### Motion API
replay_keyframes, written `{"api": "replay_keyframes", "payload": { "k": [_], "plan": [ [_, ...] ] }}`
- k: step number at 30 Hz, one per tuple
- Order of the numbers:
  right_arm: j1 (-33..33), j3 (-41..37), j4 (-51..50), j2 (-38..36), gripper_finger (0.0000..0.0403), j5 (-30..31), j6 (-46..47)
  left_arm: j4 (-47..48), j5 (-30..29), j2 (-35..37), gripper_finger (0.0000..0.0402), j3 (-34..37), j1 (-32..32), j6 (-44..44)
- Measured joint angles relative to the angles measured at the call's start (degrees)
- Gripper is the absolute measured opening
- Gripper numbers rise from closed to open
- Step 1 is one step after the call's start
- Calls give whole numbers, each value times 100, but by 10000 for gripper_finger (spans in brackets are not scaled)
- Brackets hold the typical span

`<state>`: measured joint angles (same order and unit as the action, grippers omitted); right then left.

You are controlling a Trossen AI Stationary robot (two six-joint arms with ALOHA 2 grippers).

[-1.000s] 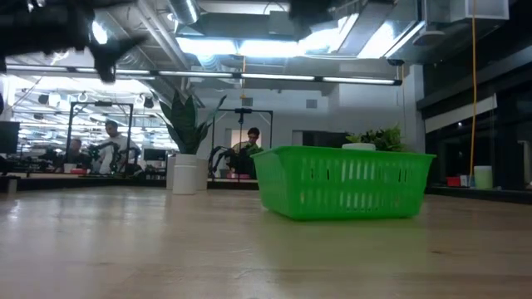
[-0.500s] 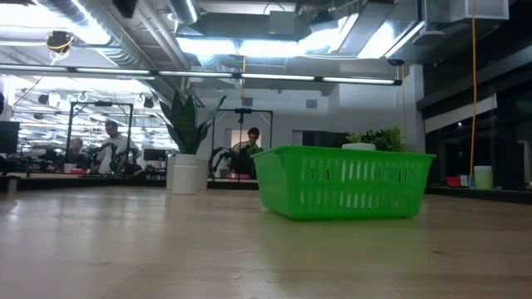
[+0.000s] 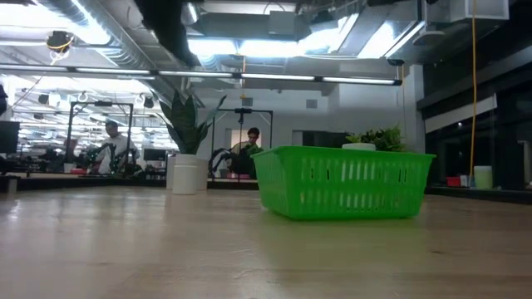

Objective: Pick and place pill bottles into a basket
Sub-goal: Put the white medicine bottle into the green basket

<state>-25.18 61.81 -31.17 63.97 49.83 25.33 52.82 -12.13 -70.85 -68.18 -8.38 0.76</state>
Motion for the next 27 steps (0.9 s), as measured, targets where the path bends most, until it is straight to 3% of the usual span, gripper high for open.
{"api": "replay_keyframes", "payload": {
  "k": [5, 14, 18, 27],
  "plan": [
    [6, 52, 263, -98, 245, 23, -812, 68, -47, -665, 347, -2, -156, 209],
    [40, 117, 486, -227, 245, 67, -1425, -220, 121, -1654, 349, 351, -505, 208],
    [36, 117, 484, -226, 245, 49, -1523, -776, 464, -1757, 349, 844, -726, 249],
    [36, 117, 482, -226, 245, -44, -1672, -1459, 464, -1661, 349, 1300, -1081, 314]
  ]
}}
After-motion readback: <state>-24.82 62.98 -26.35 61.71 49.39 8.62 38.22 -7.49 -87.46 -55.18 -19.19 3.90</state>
